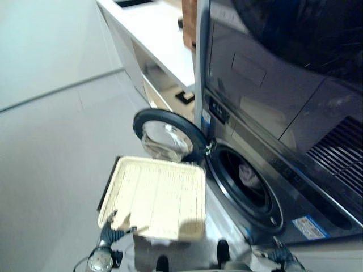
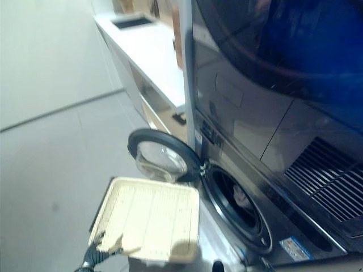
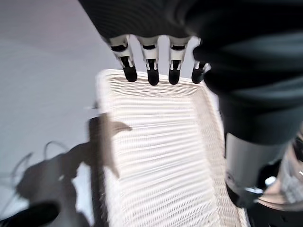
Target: Put the clothes into the washing machine.
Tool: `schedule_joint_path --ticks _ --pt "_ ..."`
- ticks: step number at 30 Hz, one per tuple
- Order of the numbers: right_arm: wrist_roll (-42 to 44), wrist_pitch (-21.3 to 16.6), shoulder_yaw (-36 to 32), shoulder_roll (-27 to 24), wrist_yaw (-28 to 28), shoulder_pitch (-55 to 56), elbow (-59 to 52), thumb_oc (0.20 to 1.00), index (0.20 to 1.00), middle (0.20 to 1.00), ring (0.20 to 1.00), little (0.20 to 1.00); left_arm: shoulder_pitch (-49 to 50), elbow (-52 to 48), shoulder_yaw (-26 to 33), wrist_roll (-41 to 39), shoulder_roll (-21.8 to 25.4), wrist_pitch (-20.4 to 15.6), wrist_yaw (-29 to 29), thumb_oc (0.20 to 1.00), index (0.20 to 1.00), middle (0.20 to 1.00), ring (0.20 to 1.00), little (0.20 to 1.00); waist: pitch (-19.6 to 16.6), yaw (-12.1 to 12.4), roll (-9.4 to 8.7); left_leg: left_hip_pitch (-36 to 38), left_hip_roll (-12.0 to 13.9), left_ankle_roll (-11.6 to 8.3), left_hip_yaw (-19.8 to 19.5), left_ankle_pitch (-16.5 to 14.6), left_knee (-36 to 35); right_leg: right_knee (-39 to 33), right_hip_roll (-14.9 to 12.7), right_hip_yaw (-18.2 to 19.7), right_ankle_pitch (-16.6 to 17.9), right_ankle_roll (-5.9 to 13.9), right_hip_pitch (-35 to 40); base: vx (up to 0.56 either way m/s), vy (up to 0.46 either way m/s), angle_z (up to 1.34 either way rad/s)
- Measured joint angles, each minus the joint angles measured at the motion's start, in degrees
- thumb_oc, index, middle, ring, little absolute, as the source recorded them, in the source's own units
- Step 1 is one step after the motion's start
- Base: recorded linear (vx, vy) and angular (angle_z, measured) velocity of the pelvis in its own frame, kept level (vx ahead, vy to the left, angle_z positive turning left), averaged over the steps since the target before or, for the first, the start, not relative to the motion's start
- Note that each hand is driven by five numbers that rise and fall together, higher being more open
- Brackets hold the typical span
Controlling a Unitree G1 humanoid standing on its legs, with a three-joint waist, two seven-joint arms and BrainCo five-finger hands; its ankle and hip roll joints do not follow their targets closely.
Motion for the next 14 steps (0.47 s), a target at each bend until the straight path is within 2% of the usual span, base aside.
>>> schedule_joint_path --ticks 4,6,14 --pt "0.4 4.5 -0.3 -0.1 2.7 1.5 3.3 1.0 1.0 1.0 1.0 1.0 2.1 2.5 0.0 0.8 -0.3 3.0 -4.2 1.0 1.0 1.0 1.0 1.0 -3.0 0.4 0.1 0.8 0.2 0.24 1.2 0.0 0.0 0.0 -0.1 0.1 -0.1 -0.27 0.8 0.06 0.012 0.0" --pt "1.1 8.2 -2.0 -0.1 4.9 1.9 4.6 1.0 1.0 1.0 1.0 1.0 3.2 3.6 0.1 0.8 -0.3 5.0 -6.9 1.0 1.0 1.0 1.0 1.0 -4.4 0.3 -0.16 1.2 0.3 0.31 1.3 0.1 0.0 0.0 -0.1 0.1 -0.2 -0.31 1.2 0.05 0.01 0.01" --pt "1.2 11.2 -3.4 -0.3 7.4 2.0 5.9 1.0 1.0 1.0 1.0 1.0 3.6 3.6 0.0 0.3 -0.2 9.3 -13.7 1.0 1.0 1.0 1.0 1.0 -5.6 0.3 0.05 2.2 0.4 0.35 1.4 0.1 0.0 0.0 0.0 0.1 -0.1 -0.36 2.1 0.0 0.0 0.0"
